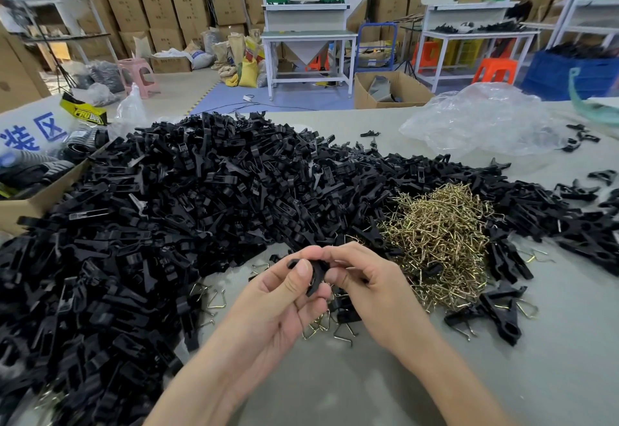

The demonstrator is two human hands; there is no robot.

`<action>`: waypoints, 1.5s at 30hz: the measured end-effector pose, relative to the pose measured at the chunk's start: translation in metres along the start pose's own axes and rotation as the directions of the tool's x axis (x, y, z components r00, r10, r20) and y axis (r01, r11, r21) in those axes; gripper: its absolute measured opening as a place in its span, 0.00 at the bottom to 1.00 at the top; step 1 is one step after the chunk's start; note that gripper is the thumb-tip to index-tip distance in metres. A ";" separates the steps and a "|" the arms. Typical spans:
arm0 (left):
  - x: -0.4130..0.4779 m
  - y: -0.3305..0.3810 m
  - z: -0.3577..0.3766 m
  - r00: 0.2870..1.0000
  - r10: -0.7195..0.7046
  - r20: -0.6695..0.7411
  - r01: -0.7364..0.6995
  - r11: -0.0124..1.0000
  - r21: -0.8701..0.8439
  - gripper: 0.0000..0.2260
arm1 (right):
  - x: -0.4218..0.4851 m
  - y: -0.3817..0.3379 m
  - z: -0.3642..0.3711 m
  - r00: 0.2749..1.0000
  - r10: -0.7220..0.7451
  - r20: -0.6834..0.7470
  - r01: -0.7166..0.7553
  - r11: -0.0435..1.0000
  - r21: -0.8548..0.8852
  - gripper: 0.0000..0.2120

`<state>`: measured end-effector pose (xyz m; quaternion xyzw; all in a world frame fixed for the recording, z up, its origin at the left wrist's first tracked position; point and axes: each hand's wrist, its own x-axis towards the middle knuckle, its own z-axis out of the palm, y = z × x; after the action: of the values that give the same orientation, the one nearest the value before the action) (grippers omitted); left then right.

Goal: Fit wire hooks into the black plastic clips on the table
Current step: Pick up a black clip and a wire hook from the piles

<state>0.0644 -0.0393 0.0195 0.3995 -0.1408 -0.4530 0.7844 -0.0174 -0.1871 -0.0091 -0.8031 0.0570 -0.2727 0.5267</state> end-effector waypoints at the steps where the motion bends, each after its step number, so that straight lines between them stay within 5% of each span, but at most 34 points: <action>1: 0.000 -0.001 0.000 1.000 0.003 -0.011 -0.003 1.000 0.004 0.12 | 0.000 0.000 0.000 1.000 -0.005 -0.005 0.005 1.000 -0.014 0.19; 17: -0.001 -0.006 0.006 0.994 0.071 -0.087 -0.065 0.996 0.062 0.11 | 0.003 -0.002 -0.004 0.999 0.041 -0.021 -0.037 0.983 0.180 0.16; 32: 0.004 -0.008 0.004 0.991 0.071 -0.117 -0.062 0.995 0.081 0.08 | 0.003 -0.002 -0.006 0.996 0.083 0.006 -0.083 0.984 0.158 0.16; 45: 0.007 -0.010 -0.004 0.994 0.089 -0.058 -0.081 0.989 0.126 0.08 | 0.002 0.008 -0.004 0.995 0.054 0.086 -0.051 0.998 -0.038 0.17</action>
<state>0.0647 -0.0453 0.0081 0.4551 -0.1605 -0.3964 0.7810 -0.0162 -0.1948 -0.0139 -0.8217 0.0599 -0.2225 0.5213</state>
